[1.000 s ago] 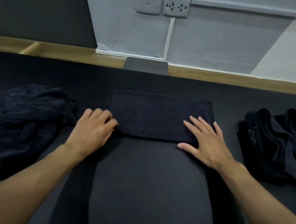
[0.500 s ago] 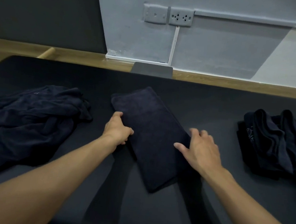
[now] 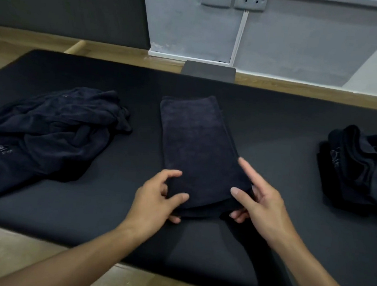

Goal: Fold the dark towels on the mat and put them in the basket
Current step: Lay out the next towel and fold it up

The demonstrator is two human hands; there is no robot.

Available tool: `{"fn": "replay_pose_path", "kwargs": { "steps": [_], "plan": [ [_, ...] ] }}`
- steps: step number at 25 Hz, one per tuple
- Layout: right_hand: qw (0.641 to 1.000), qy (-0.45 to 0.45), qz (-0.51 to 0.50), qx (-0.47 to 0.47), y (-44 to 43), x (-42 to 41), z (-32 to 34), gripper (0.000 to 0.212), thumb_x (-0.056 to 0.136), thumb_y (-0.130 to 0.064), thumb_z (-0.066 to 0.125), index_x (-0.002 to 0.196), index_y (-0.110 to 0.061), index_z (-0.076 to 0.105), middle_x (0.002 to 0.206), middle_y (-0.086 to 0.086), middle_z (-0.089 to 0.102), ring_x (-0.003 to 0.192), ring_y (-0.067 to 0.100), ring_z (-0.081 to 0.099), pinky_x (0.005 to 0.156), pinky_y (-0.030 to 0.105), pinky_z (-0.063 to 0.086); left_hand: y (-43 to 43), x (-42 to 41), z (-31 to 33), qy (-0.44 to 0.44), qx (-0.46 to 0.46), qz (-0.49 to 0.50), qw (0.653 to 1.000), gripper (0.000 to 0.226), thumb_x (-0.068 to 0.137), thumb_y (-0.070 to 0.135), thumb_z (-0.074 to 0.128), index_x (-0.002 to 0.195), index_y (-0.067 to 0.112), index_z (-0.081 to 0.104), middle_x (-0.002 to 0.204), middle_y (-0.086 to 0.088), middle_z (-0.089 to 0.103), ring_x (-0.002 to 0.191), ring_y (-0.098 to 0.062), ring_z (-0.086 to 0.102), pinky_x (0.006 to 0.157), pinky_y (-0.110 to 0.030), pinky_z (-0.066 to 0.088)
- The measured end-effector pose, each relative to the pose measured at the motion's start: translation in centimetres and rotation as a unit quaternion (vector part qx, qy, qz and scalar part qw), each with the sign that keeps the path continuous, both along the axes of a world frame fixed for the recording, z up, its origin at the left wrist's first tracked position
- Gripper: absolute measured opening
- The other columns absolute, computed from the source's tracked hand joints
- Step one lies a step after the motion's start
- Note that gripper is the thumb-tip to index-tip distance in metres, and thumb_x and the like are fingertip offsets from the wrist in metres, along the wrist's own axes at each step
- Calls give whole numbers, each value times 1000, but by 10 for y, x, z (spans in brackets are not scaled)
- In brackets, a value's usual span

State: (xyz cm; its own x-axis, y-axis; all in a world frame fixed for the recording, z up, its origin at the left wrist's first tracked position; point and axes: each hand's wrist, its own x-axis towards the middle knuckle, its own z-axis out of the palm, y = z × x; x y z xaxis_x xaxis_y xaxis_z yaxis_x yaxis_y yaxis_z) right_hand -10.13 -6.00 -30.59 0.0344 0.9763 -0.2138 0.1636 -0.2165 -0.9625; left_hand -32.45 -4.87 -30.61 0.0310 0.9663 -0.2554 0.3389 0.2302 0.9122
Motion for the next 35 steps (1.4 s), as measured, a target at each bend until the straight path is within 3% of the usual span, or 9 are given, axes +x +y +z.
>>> {"fn": "replay_pose_path", "kwargs": {
  "steps": [3,6,10,14,17,22,29,32,35],
  "plan": [
    [1000,-7,15,2,-2,9,-2,41,91,8,56,97,-28,77,94,3,75,74,21,73,50,26,54,2,-13,-1,-87,-58,36,994,13,92,5,65,99,13,72,66,-11,58,56,-29,68,49,-33,58],
    [988,-110,104,-4,-1,16,-1,46,85,8,62,110,-30,67,96,-9,75,92,3,71,65,21,55,0,-24,2,-132,-58,-13,989,44,88,-19,49,113,12,68,82,-12,68,73,-35,72,57,-26,58],
    [933,-332,58,129,11,18,-1,25,80,-12,77,95,-30,71,79,-13,71,74,1,65,72,14,47,0,-26,-8,68,88,-73,991,50,81,-12,64,107,30,68,86,8,76,69,-24,71,66,-31,59],
    [944,-291,48,150,35,18,6,15,84,-17,74,81,-30,66,103,-12,58,86,-2,56,75,3,36,8,-24,-12,52,90,-27,994,4,87,16,71,83,16,70,65,-6,68,52,-15,62,56,-27,52],
    [965,-248,55,67,53,14,6,12,91,-25,67,81,-27,60,90,-15,67,79,2,60,71,13,43,19,-24,-8,41,27,14,999,48,91,37,66,72,-4,53,54,-6,55,47,-13,51,48,-26,43],
    [975,-219,14,-27,69,8,-3,22,86,-32,73,81,-16,60,80,5,73,72,18,66,69,34,49,42,-24,-3,22,-105,65,992,48,91,41,66,60,11,44,46,-3,43,36,-13,37,36,-23,31],
    [749,-478,84,451,46,0,-18,22,78,-1,69,97,-11,72,104,4,67,93,25,63,81,39,46,59,-21,-13,70,-127,84,986,44,84,40,73,59,13,48,43,-5,46,33,-19,35,35,-19,26],
    [750,-502,196,382,40,1,-34,41,82,-30,77,119,-16,68,128,0,64,116,19,61,96,36,43,64,-21,-10,93,-124,95,983,36,80,38,79,71,12,55,52,-3,53,35,-15,43,37,-21,31],
    [752,-539,204,318,48,-3,-35,42,79,-17,77,119,-19,65,121,-4,66,107,19,63,88,37,46,58,-21,-7,217,61,73,972,31,81,38,77,99,21,58,85,4,59,74,-16,58,64,-30,45]
  ]
}}
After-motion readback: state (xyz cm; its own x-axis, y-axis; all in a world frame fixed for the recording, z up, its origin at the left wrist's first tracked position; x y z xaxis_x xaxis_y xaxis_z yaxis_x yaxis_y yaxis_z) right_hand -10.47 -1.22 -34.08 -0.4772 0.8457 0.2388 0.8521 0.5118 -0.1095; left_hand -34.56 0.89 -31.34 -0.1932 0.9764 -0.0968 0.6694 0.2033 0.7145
